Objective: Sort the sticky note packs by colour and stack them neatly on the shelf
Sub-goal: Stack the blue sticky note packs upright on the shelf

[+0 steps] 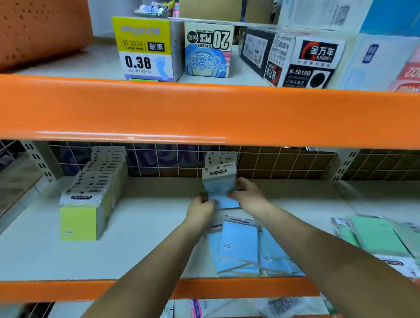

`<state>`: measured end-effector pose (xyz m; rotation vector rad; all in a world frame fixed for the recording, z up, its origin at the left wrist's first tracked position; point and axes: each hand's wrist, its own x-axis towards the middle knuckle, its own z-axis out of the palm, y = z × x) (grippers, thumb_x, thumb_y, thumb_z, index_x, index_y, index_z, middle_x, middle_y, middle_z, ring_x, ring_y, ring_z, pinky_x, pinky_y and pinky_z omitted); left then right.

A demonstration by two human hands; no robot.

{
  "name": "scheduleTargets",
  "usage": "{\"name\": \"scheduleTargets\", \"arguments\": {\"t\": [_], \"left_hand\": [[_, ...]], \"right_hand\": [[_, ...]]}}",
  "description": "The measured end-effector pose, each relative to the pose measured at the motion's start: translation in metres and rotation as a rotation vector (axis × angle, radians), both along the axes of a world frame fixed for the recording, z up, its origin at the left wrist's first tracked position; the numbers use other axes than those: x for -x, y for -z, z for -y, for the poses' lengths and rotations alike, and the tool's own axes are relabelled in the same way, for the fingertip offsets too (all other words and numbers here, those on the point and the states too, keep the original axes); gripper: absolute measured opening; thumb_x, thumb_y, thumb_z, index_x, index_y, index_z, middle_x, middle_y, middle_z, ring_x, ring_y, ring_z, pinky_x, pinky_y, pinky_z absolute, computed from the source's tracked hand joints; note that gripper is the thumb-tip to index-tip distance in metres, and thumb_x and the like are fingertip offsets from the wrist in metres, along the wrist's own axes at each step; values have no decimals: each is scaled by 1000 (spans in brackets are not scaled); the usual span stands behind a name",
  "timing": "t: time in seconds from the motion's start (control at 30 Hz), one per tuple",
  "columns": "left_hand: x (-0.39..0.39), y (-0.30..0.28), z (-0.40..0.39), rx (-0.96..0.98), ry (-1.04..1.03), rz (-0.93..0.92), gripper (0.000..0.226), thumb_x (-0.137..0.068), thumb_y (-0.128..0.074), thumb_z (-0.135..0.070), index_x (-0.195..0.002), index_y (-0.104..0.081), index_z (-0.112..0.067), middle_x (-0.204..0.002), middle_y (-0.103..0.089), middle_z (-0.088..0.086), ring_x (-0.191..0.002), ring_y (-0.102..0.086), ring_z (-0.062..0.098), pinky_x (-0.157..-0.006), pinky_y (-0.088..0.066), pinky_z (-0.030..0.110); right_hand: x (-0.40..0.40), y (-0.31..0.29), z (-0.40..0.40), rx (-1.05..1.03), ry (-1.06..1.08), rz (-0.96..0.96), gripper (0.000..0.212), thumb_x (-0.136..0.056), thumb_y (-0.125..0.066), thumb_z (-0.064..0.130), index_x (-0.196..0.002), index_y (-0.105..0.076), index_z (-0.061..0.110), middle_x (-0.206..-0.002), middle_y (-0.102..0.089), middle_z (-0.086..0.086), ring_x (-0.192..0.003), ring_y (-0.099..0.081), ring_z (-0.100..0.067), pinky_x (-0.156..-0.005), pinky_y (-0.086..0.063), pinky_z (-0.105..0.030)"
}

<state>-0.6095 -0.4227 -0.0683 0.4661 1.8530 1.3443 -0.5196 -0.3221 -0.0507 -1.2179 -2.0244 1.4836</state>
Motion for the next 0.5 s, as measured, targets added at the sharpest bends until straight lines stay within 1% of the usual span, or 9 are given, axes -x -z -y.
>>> {"name": "scheduleTargets", "arguments": {"t": [0.03, 0.07, 0.13, 0.2, 0.27, 0.33, 0.37, 0.43, 0.5], "left_hand": [[0, 4, -1, -9, -2, -8, 14, -95, -49, -10, -105, -54, -19, -99, -61, 5, -75, -55, 14, -46, -48, 19], [-1, 7, -2, -19, -3, -30, 15, -95, -49, -10, -105, -54, -19, -94, -60, 3, -74, -55, 13, -49, -47, 19], [-1, 14, -7, -29, 15, -58, 20, -91, -50, -10, -109, -53, -21, -96, -62, 1, -84, -59, 18, -67, -48, 25], [-1, 24, -16, -23, 30, -82, 34, -80, -55, -22, -114, -54, -24, -109, -63, 6, -96, -61, 25, -81, -52, 33], [9, 57, -32, 6, 31, -92, 51, -60, -54, -38, -110, -53, -37, -113, -63, 5, -95, -63, 29, -85, -55, 46], [20, 88, -47, 32, 31, -87, 56, -50, -51, -43, -105, -50, -49, -111, -64, 1, -92, -65, 31, -82, -56, 51], [25, 95, -51, 39, 35, -89, 57, -50, -52, -42, -106, -48, -53, -111, -64, 0, -91, -66, 30, -82, -56, 51], [25, 81, -47, 59, 68, -130, 55, -57, -55, -38, -109, -48, -54, -112, -65, -5, -95, -65, 25, -87, -54, 46], [20, 52, -37, 95, 125, -186, 51, -66, -58, -39, -114, -49, -53, -115, -65, -9, -101, -63, 23, -93, -52, 42]], "right_hand": [[3, 5, -1, -45, 25, 30, 23, -91, -62, 9, -113, -59, 13, -108, -64, -3, -89, -58, -17, -64, -44, -22], [5, 9, -2, -104, 34, 71, 24, -91, -62, 13, -116, -60, 15, -111, -65, -3, -93, -58, -19, -68, -45, -25], [6, 15, -2, -255, 44, 192, 24, -94, -58, 24, -118, -60, 20, -109, -65, -1, -89, -57, -19, -64, -44, -25], [9, 19, -2, -341, 76, 275, 28, -96, -53, 28, -122, -57, 22, -112, -64, -4, -90, -58, -22, -66, -43, -26], [13, 23, -2, -337, 101, 330, 33, -97, -48, 28, -129, -53, 22, -119, -63, -9, -102, -60, -29, -74, -43, -28], [17, 27, -4, -271, 91, 372, 33, -98, -44, 27, -130, -50, 20, -122, -60, -12, -108, -58, -32, -77, -43, -30], [18, 29, -6, -226, 77, 375, 34, -98, -43, 25, -131, -49, 19, -124, -59, -13, -109, -57, -33, -78, -42, -30], [20, 32, -10, -144, 52, 392, 37, -99, -43, 23, -135, -45, 16, -126, -58, -15, -110, -56, -33, -77, -40, -28], [23, 35, -12, -99, 31, 426, 35, -98, -43, 22, -132, -48, 13, -115, -58, -15, -99, -56, -32, -70, -39, -27]]}}
